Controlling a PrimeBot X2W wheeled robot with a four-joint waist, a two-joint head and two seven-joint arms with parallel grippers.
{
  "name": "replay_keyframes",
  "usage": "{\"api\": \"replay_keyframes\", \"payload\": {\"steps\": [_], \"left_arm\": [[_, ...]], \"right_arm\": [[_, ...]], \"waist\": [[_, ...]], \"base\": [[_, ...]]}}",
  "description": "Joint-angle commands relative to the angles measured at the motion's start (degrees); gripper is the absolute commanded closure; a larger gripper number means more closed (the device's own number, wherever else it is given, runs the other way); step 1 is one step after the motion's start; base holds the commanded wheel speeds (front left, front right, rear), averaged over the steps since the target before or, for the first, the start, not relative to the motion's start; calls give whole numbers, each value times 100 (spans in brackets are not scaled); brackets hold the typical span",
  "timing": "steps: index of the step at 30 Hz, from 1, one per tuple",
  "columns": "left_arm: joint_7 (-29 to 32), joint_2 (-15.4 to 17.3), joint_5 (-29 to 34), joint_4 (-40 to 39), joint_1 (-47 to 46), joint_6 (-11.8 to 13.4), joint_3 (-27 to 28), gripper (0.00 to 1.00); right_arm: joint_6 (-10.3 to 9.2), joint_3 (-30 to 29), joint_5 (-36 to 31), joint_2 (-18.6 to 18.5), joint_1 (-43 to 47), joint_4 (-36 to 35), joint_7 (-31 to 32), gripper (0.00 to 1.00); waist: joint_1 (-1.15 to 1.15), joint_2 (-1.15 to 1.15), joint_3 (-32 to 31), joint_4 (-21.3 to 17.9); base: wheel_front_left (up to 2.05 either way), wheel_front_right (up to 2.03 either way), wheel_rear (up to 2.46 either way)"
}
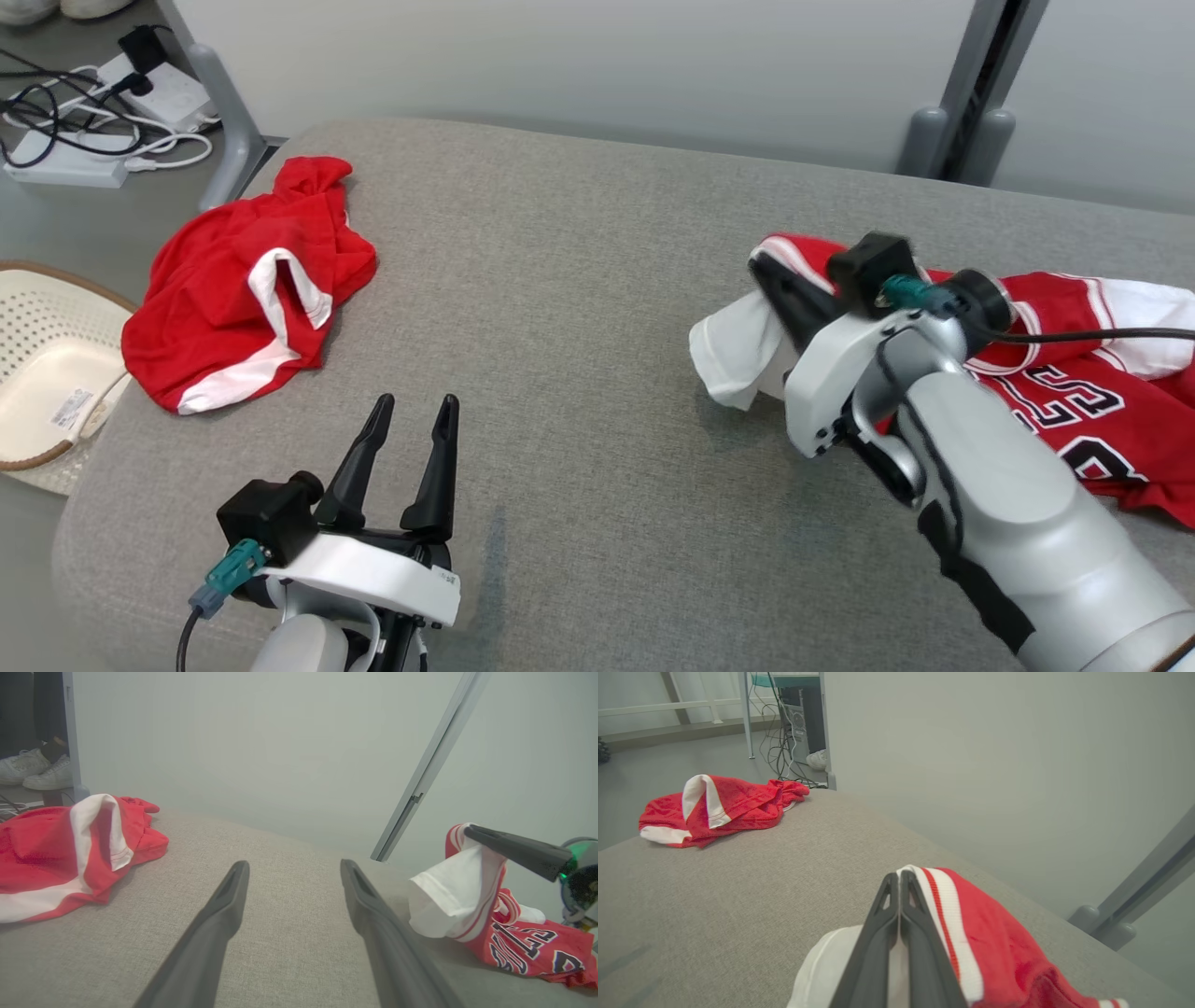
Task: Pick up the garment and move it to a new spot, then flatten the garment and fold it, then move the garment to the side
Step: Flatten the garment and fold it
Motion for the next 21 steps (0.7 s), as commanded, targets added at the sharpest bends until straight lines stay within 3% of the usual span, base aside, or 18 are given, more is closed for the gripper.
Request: {"api": "replay_keyframes", "payload": {"steps": [1,6,7,8,13,21], "left_arm": [[-20,27,-35,3,-70,32,-7,0],[-20,25,-117,22,-107,71,-125,0],[-20,25,-124,23,-109,79,-135,0],[-20,24,-124,23,-112,89,-144,0],[-20,25,-156,18,-71,134,-124,0],[-20,24,-91,-84,-115,145,-9,0]], "right_arm": [[-1,125,57,5,2,77,-65,100],[-1,974,431,199,-121,622,-122,100],[-1,1092,493,224,-171,689,-121,75],[-1,1176,603,248,-212,756,-151,0],[-1,1670,1070,285,-372,904,-27,0],[-1,2059,1569,-7,-734,701,-218,0]], "waist": [[0,0,63,118],[0,0,117,324],[0,0,124,340],[0,0,129,349],[0,0,81,242],[0,0,-59,-364]], "base": [[0,0,0],[0,0,0],[0,0,0],[0,0,0],[0,0,0],[0,0,0]]}}
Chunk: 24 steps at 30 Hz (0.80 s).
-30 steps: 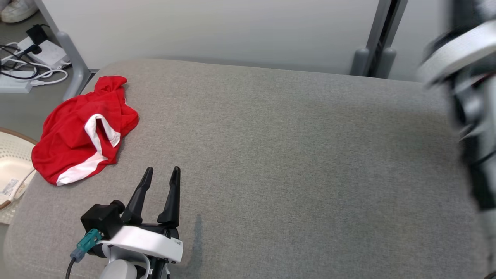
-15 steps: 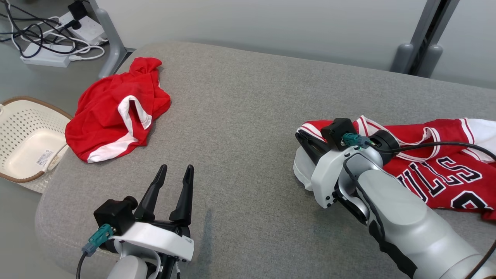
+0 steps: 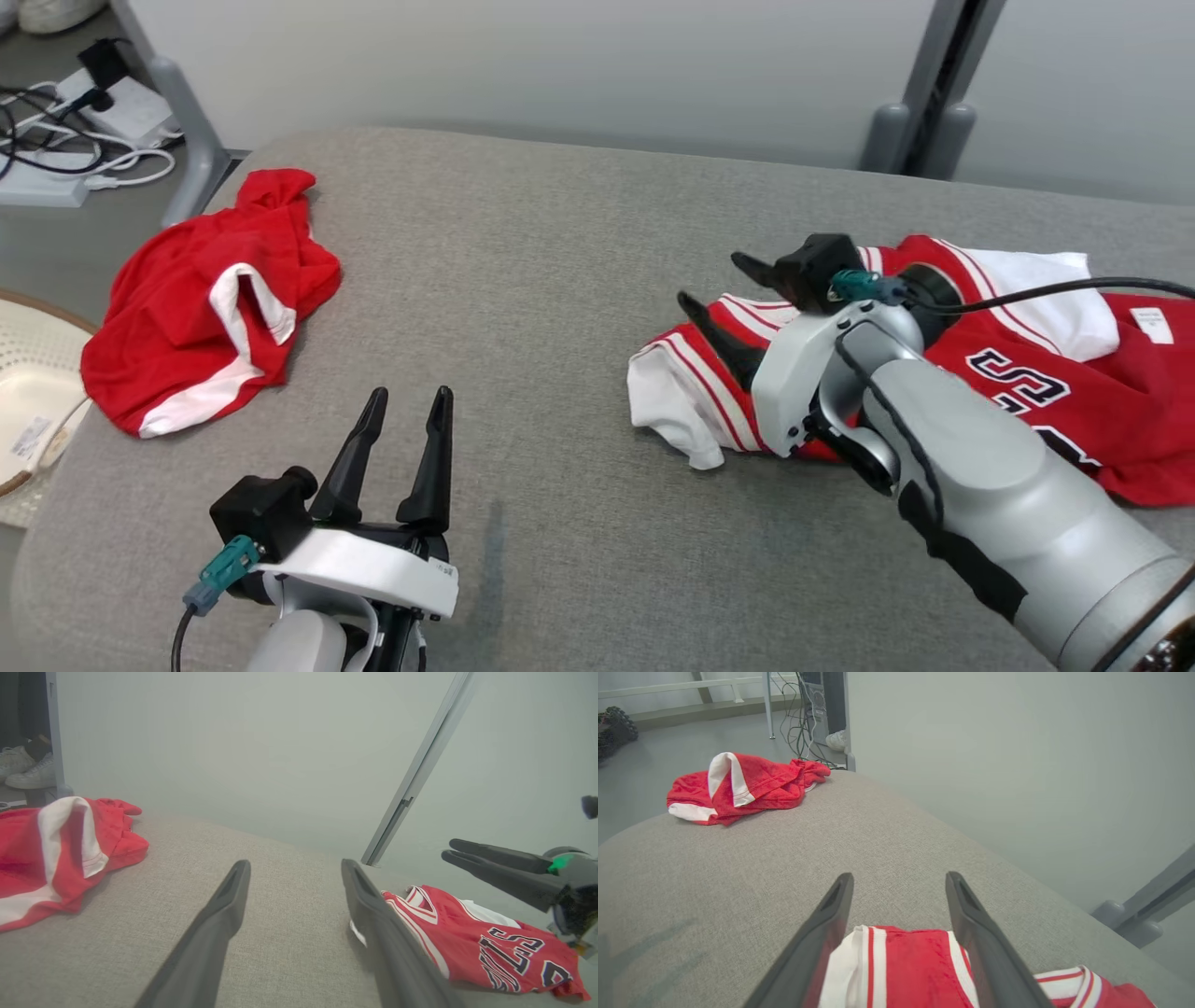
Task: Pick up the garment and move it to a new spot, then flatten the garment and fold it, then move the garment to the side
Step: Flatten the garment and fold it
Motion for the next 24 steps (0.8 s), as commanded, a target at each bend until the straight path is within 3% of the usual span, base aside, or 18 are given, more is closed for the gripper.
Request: {"api": "replay_keyframes", "payload": {"steps": [1,9,15,17,18,21,24], "left_arm": [[-20,22,33,-34,-100,17,37,0],[-19,23,48,-181,-207,28,118,0],[-20,23,87,-279,-241,49,250,0],[-20,24,96,-305,-256,50,301,0],[-20,24,96,-305,-256,50,301,0],[-20,23,110,-330,-266,47,376,0],[-20,24,158,-329,-324,23,393,0]], "right_arm": [[-1,-48,61,-91,-68,-19,-113,0],[-1,-929,52,-575,61,-149,-797,0],[-1,-2420,-505,-860,934,-1096,-837,0],[-1,-3045,-816,-832,1419,-1539,-833,0],[-1,-3045,-816,-832,1419,-1539,-833,0],[-1,-3961,-1215,-532,2179,-2225,-835,0],[-1,-4459,-1696,-297,2811,-2725,-836,0]], "waist": [[0,0,-55,-245],[0,0,-59,-882],[0,0,15,-1298],[0,0,46,-1419],[0,0,46,-1419],[0,0,100,-1598],[0,0,205,-1753]], "base": [[0,0,0],[0,0,0],[0,0,0],[0,0,0],[0,0,0],[0,0,0],[0,0,0]]}}
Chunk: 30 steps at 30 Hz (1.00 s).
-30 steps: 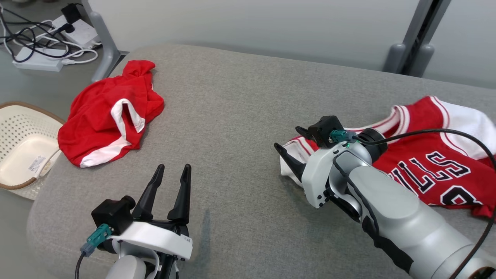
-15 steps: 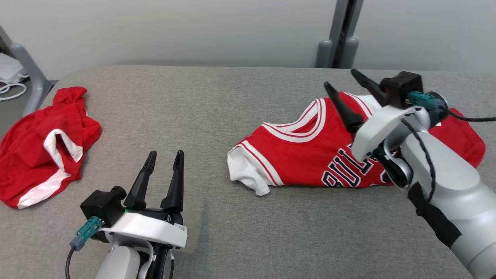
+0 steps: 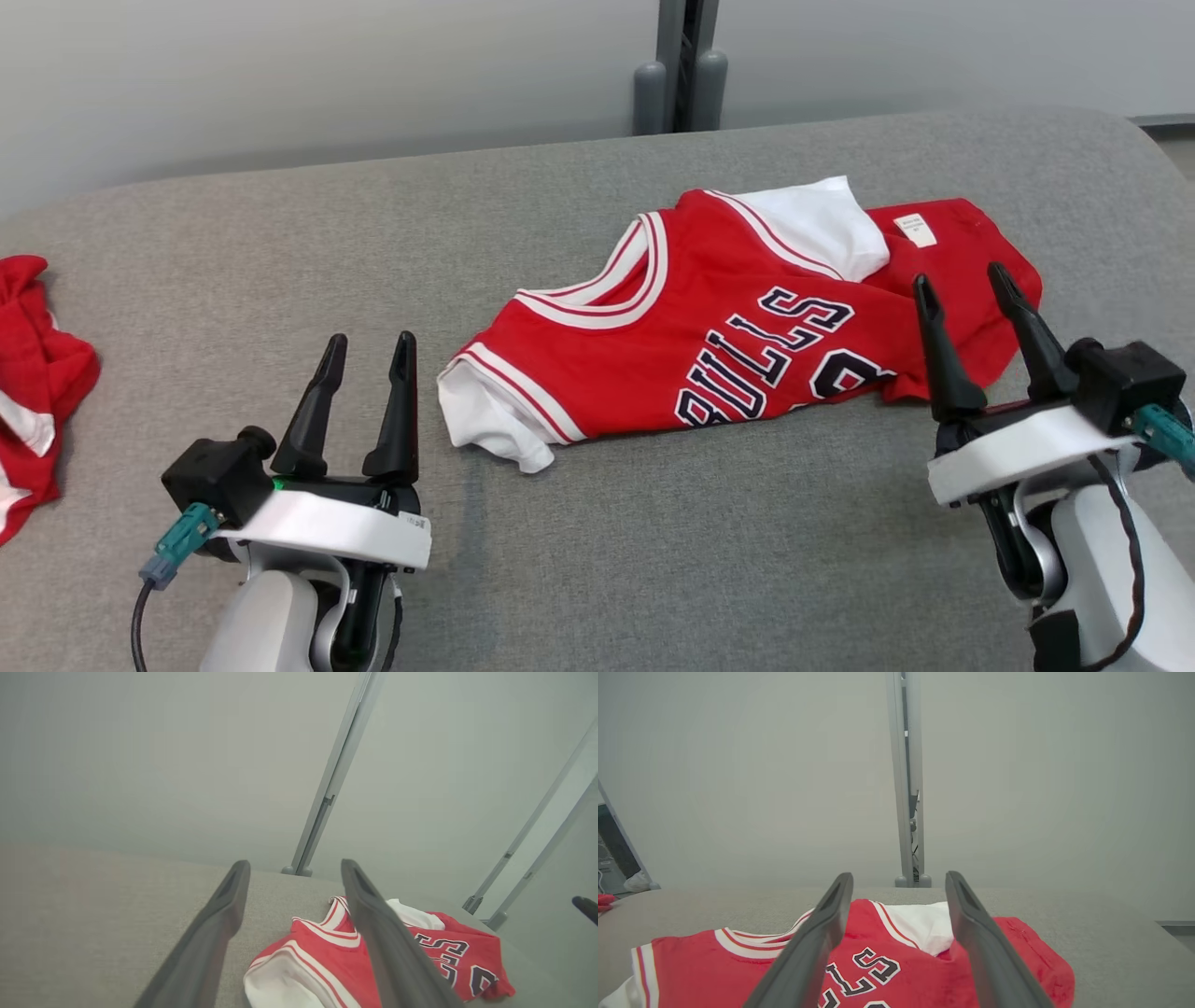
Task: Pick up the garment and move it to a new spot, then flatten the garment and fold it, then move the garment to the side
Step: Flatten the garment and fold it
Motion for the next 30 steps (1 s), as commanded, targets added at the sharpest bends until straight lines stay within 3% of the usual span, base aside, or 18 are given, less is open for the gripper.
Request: {"api": "replay_keyframes", "payload": {"steps": [1,10,12,16,30], "left_arm": [[-20,22,60,-13,-124,-24,33,0],[-8,34,583,509,-938,-107,-381,0],[98,97,760,819,-1300,-14,-481,0],[632,175,1012,1466,-2131,127,-629,0],[2289,640,1239,3260,-4514,-106,-1029,0]], "right_arm": [[-1,-156,-144,78,163,-164,-7,0],[-1,-668,-533,549,605,-849,-9,0],[-1,-690,-574,588,617,-934,-8,0],[-1,-734,-587,681,577,-1083,-9,0],[-1,-557,-95,748,504,-1305,-9,0]], "waist": [[0,0,128,-157],[0,0,741,-728],[0,0,912,-878],[0,0,1297,-1199],[0,0,2227,-2129]], "base": [[0,0,0],[0,0,0],[0,0,0],[0,0,0],[0,0,0]]}}
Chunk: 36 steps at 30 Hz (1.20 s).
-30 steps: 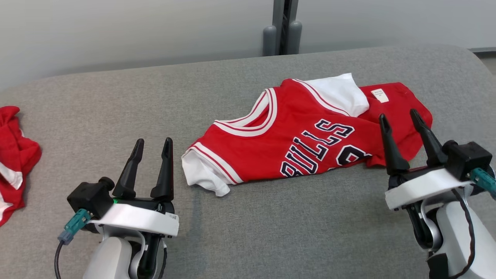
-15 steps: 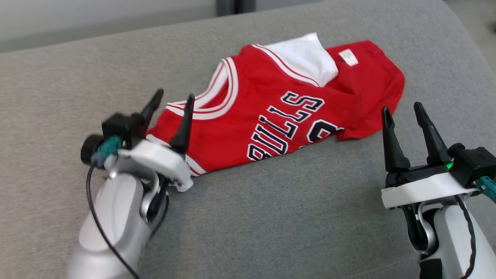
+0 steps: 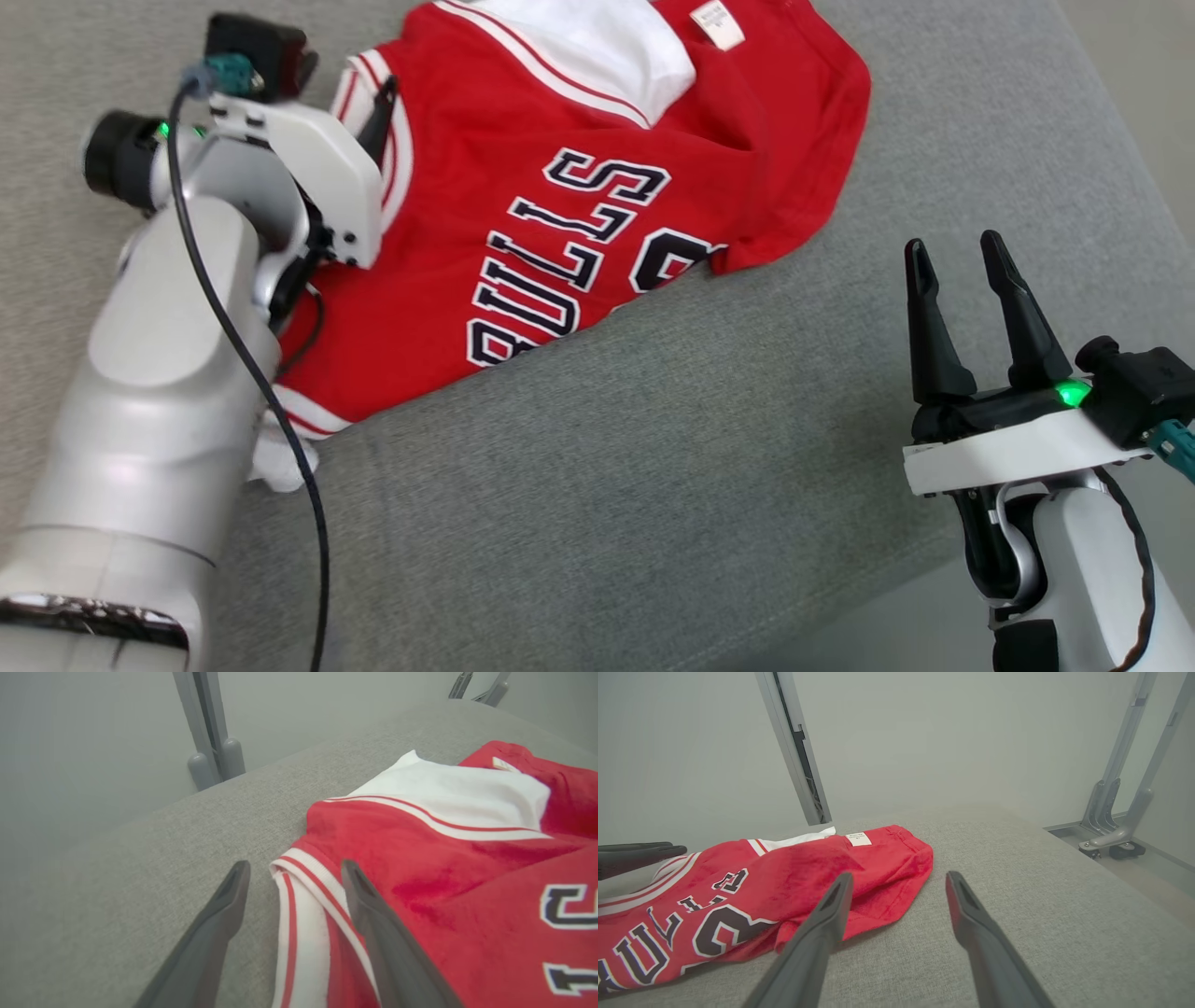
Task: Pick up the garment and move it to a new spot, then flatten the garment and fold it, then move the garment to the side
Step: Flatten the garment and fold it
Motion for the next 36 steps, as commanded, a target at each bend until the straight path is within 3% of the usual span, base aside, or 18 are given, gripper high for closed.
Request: {"api": "replay_keyframes", "payload": {"steps": [1,13,14,15,23,33,36], "left_arm": [[57,75,39,135,-193,-17,-38,0],[280,219,273,850,-798,-36,-382,0],[275,201,233,886,-837,-43,-377,60],[253,188,190,913,-883,-57,-375,100],[-148,184,-194,957,-1239,-91,-177,100],[-945,992,-483,1224,-2007,639,537,100],[-1049,1202,-421,1447,-2037,749,553,100]], "right_arm": [[-1,23,76,-12,-34,-34,-9,0],[-1,196,229,-11,-78,-25,-9,0],[-1,208,243,-11,-80,-24,-10,0],[-1,216,253,-11,-79,-24,-10,0],[-1,280,204,-11,-109,43,-9,0],[-1,456,180,-12,-231,80,-10,0],[-1,506,209,-12,-254,101,-9,0]], "waist": [[0,0,229,-240],[0,0,361,-436],[0,0,365,-441],[0,0,369,-441],[0,0,346,-364],[0,0,364,-339],[0,0,348,-326]], "base": [[0,0,0],[0,0,0],[0,0,0],[0,0,0],[0,0,0],[0,0,0],[0,0,0]]}}
